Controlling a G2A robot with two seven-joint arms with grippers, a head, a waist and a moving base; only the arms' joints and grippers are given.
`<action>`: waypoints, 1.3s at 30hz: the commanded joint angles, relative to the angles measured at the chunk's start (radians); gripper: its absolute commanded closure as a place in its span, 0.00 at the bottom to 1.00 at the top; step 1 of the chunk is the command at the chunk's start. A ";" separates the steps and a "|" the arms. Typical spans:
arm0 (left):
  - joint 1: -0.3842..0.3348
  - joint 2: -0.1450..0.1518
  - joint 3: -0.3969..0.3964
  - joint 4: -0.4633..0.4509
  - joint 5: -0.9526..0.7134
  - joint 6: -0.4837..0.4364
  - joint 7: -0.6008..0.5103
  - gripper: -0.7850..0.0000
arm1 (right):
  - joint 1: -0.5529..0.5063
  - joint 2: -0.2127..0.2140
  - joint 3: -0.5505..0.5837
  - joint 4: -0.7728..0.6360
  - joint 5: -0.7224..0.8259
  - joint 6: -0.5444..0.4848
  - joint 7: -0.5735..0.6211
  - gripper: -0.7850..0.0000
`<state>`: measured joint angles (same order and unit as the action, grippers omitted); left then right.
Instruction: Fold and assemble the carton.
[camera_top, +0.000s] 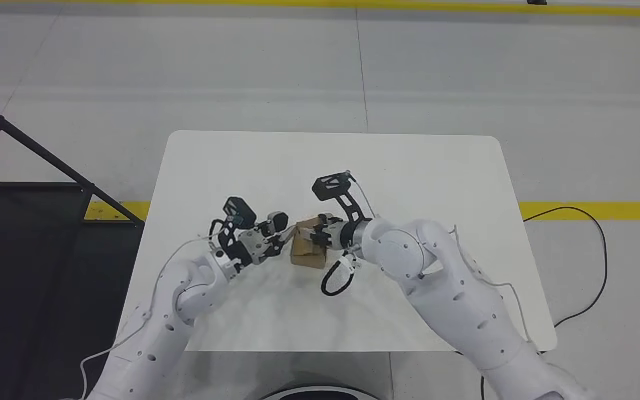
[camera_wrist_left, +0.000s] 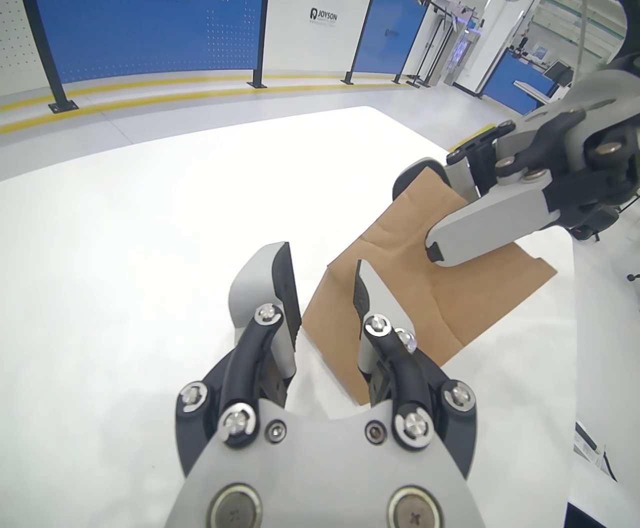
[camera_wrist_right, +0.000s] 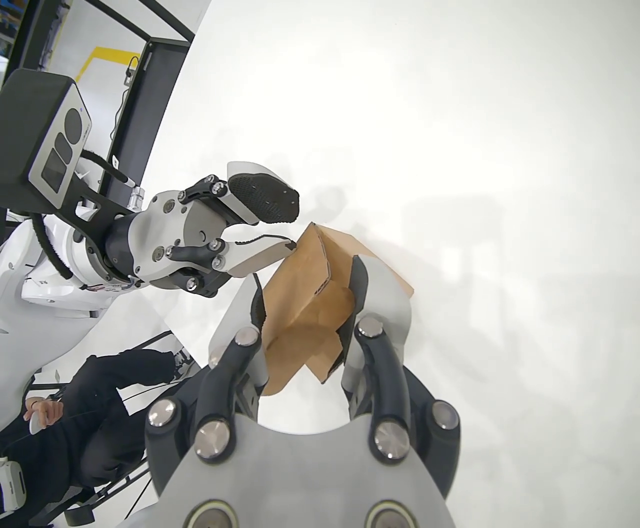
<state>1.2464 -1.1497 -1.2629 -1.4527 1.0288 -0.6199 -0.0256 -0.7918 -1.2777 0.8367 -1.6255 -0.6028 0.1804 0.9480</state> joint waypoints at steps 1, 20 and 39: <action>0.000 0.000 0.002 0.001 0.005 -0.001 -0.002 0.57 | 0.001 -0.001 0.002 0.002 0.001 -0.001 0.002 0.52; 0.000 0.001 0.004 0.000 -0.003 -0.005 0.003 0.58 | -0.048 0.007 0.046 -0.083 -0.088 0.065 0.037 0.00; 0.004 0.004 -0.005 0.007 -0.005 -0.021 0.023 0.58 | 0.005 -0.018 -0.038 -0.167 -0.330 0.231 0.137 0.23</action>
<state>1.2494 -1.1458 -1.2667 -1.4451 1.0238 -0.6403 -0.0041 -0.7965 -1.2915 0.8040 -1.8027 -0.9349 0.4082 1.0837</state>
